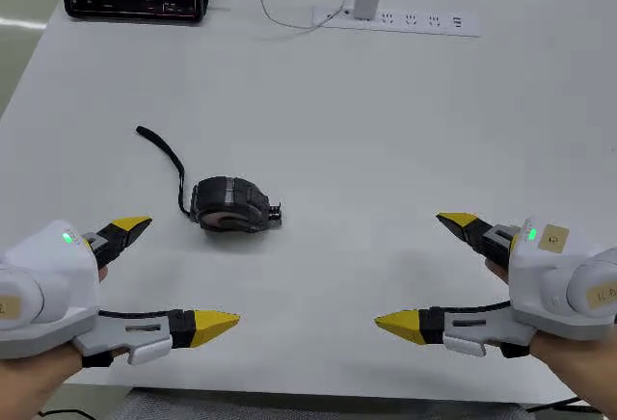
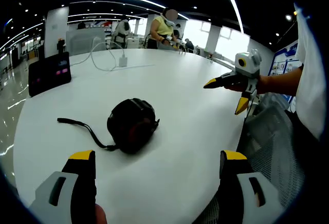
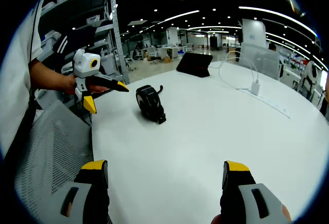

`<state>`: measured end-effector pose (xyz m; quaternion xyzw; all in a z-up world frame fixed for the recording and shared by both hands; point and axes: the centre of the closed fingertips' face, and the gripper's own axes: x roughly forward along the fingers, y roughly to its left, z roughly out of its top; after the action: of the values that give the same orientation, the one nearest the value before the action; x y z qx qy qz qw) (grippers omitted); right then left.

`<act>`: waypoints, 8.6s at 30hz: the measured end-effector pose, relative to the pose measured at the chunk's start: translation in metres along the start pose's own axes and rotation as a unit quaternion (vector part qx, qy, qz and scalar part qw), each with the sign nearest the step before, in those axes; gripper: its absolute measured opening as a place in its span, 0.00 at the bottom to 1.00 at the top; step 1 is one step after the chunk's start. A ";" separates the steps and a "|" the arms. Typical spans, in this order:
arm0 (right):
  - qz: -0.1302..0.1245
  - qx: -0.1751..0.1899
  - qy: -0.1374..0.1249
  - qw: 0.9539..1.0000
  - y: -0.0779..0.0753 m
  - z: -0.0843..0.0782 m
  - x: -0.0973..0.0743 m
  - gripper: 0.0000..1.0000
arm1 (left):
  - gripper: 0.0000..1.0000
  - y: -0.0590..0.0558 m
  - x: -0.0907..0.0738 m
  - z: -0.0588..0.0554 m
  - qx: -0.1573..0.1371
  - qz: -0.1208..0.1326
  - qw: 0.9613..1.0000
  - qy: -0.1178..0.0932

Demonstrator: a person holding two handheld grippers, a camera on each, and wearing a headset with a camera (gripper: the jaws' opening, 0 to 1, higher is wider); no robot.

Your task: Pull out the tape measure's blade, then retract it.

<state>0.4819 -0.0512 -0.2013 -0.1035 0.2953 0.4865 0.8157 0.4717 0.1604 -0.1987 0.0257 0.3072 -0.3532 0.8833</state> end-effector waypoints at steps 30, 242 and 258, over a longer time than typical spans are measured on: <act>0.015 -0.014 0.000 1.000 -0.004 0.007 0.006 0.86 | 0.94 0.007 0.003 0.005 0.003 -0.018 1.000 0.005; 0.193 -0.210 0.060 0.957 0.015 0.044 0.169 0.16 | 0.29 0.054 0.075 -0.003 0.274 -0.153 0.924 0.218; 0.200 -0.215 0.056 0.954 0.016 0.042 0.172 0.12 | 0.28 0.054 0.075 -0.002 0.276 -0.153 0.924 0.217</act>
<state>0.5448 0.1022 -0.2655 -0.2423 0.2441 0.6850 0.6422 0.5469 0.1557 -0.2519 0.2972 0.3819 -0.5405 0.6882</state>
